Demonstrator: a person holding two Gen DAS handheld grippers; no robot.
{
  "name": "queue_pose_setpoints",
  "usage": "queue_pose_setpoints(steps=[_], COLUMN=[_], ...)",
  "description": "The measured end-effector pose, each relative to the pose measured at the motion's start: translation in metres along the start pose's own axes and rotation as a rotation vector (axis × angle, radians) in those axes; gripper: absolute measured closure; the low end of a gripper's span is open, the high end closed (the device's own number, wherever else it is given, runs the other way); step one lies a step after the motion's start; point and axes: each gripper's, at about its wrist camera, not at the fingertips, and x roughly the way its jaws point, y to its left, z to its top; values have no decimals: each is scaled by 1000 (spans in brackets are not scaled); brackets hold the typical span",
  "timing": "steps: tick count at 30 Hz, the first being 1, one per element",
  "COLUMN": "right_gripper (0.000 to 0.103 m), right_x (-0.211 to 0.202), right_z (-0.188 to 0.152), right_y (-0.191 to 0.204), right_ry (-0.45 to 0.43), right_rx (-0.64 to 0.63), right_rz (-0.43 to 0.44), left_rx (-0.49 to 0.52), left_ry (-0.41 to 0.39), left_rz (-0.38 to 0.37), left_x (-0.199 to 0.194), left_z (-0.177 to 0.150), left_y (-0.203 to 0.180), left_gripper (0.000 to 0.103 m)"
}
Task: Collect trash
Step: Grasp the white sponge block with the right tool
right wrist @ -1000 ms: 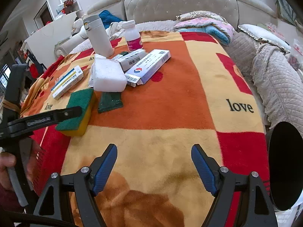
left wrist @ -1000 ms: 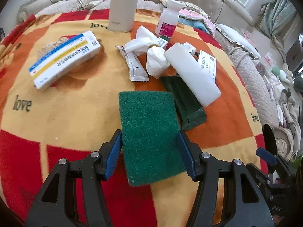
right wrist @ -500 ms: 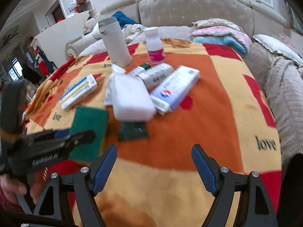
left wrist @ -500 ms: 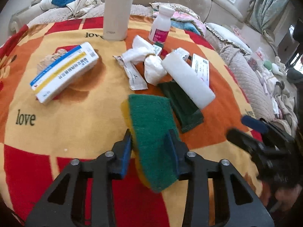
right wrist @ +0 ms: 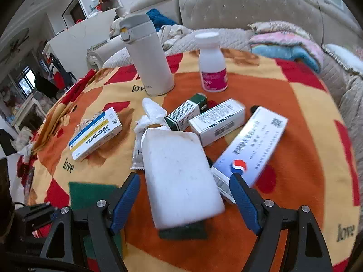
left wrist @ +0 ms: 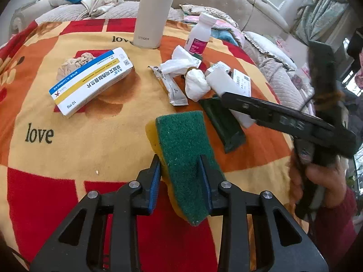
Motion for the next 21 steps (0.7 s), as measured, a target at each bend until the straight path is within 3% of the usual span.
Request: queue_pose_setpoints(steps=[1,2,3,10,15,21], right_gripper=[26,40,42,42,42,42], right_x=[4,6,5,-41,-69,-92], right_z=[-1,-2,-4,-23,-42,-65], right_y=[-2,-2,-2,13,9,-1], right_ry=[8,9,5,-89,-103,-110], right_rx=[13,20,27,-50,-63,-77], right_rz=[8,14,19,-16,-42,-80], left_rx=[0,-4,-7,-52,-73,-30], left_ry=[1,4,8,-4,-11,-57], left_rz=[-1,-1,-2,-17,-4,-5], left_x=[0,1,3,9,9,-14], left_z=[-1,-2,-3,0,-1,0], left_y=[0,-1,-1,-5,-10,-31], left_gripper=[74,74,74,73,77,82])
